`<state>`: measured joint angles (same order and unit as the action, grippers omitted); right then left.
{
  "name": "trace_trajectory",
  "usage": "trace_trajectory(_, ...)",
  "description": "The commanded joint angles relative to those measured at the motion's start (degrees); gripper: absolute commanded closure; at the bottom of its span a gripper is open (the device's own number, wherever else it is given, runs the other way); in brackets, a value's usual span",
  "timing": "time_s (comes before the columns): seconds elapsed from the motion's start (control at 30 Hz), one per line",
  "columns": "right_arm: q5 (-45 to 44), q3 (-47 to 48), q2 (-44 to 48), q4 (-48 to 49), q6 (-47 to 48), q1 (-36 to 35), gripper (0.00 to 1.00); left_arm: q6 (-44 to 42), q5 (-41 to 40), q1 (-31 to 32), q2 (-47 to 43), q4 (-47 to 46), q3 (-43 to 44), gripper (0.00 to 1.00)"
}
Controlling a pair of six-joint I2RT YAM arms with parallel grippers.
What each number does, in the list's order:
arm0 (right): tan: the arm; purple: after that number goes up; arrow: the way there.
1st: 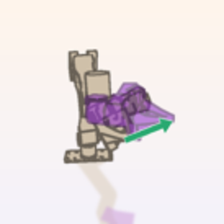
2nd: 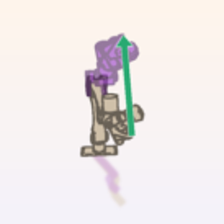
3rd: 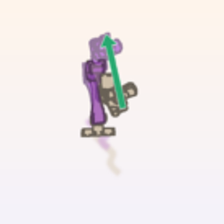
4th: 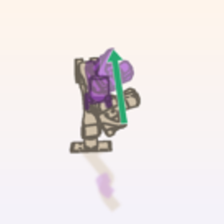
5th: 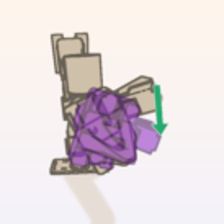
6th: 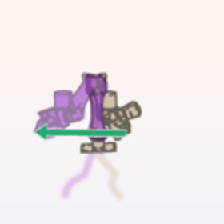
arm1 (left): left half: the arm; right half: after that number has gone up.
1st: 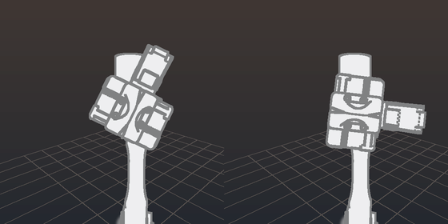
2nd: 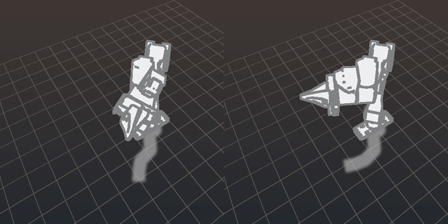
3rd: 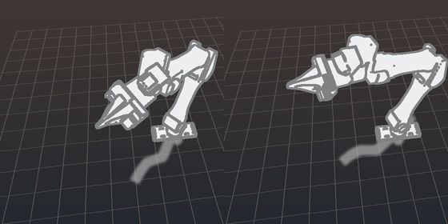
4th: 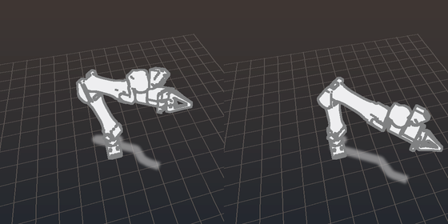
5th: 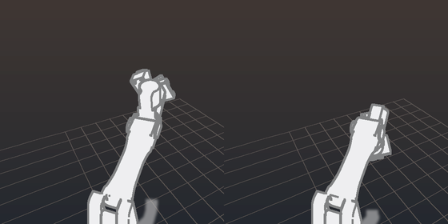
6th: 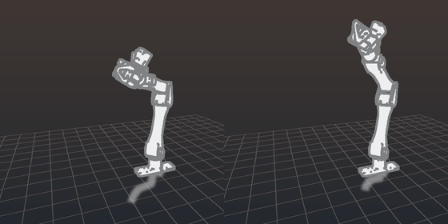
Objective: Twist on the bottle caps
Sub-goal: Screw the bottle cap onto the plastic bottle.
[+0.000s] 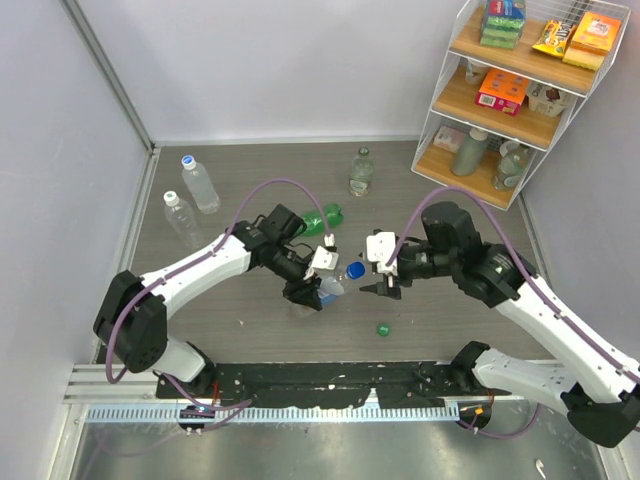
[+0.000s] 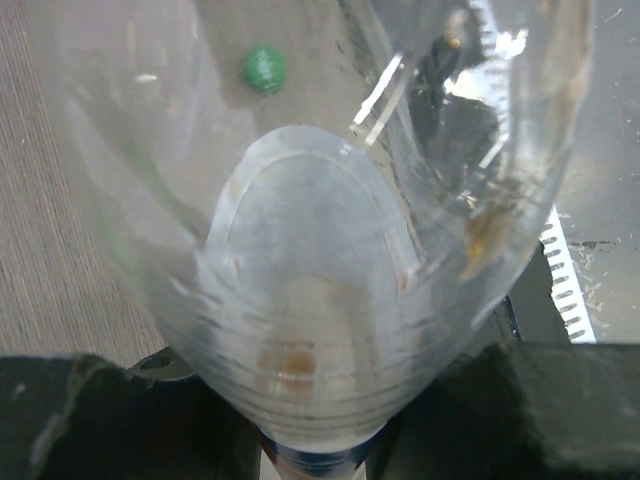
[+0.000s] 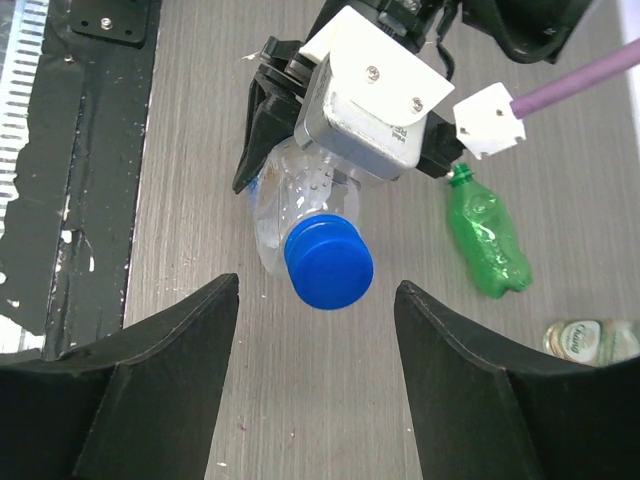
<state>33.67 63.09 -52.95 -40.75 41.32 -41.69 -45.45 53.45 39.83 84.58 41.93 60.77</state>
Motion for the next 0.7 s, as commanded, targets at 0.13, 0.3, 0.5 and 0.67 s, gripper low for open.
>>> trace_trajectory(0.13,6.2,3.5,-0.6,-0.5,3.6,-0.2,0.33,-1.2,1.5,0.1,-2.3,1.4,2.1,0.97)
trace_trajectory(0.3,6.1,4.1,-1.5,0.1,1.6,-0.1,0.36,-2.7,3.3,0.1,-1.6,2.1,2.2,0.97)
trace_trajectory(0.5,6.7,4.5,-2.1,-0.2,1.2,-0.2,0.38,-3.5,3.8,0.1,-1.4,2.9,2.6,0.97)
trace_trajectory(0.67,6.2,4.8,-2.9,0.2,0.3,-0.2,0.38,-3.6,3.5,0.2,-1.9,2.5,2.2,0.97)
